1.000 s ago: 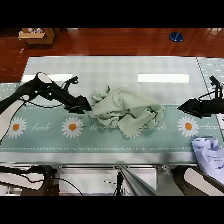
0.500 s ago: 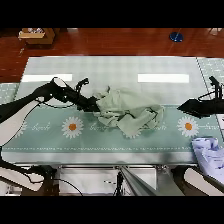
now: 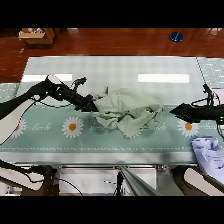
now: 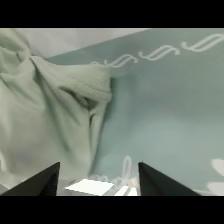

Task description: Fold the shirts.

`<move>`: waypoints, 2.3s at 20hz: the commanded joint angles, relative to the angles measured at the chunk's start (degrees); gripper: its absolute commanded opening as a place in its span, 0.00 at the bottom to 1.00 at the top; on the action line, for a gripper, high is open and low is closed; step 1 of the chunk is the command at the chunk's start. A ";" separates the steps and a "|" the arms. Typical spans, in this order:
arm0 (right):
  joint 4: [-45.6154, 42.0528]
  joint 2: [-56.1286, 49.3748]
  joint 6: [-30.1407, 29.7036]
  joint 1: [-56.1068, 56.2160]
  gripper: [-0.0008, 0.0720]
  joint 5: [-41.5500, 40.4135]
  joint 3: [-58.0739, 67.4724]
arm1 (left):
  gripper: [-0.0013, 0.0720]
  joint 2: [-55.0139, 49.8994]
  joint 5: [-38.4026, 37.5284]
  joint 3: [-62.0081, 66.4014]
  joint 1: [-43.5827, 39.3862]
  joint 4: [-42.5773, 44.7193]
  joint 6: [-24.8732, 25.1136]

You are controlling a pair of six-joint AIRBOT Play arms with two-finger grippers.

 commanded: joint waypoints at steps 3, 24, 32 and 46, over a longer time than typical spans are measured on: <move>8.59 -2.45 -4.31 5.77 0.79 -4.79 -4.96 | 0.07 1.79 -1.90 0.09 0.59 -0.17 0.59; 16.31 13.77 -6.12 12.94 0.03 -9.07 0.90 | 0.07 4.26 -13.16 36.09 1.20 -0.20 -3.87; 5.97 20.90 3.37 12.94 0.03 -6.84 28.24 | 0.07 17.53 -13.49 53.13 3.89 -0.02 -6.64; -11.80 20.76 22.01 13.75 0.03 39.89 54.71 | 0.07 41.24 -29.38 43.60 1.51 11.21 -22.77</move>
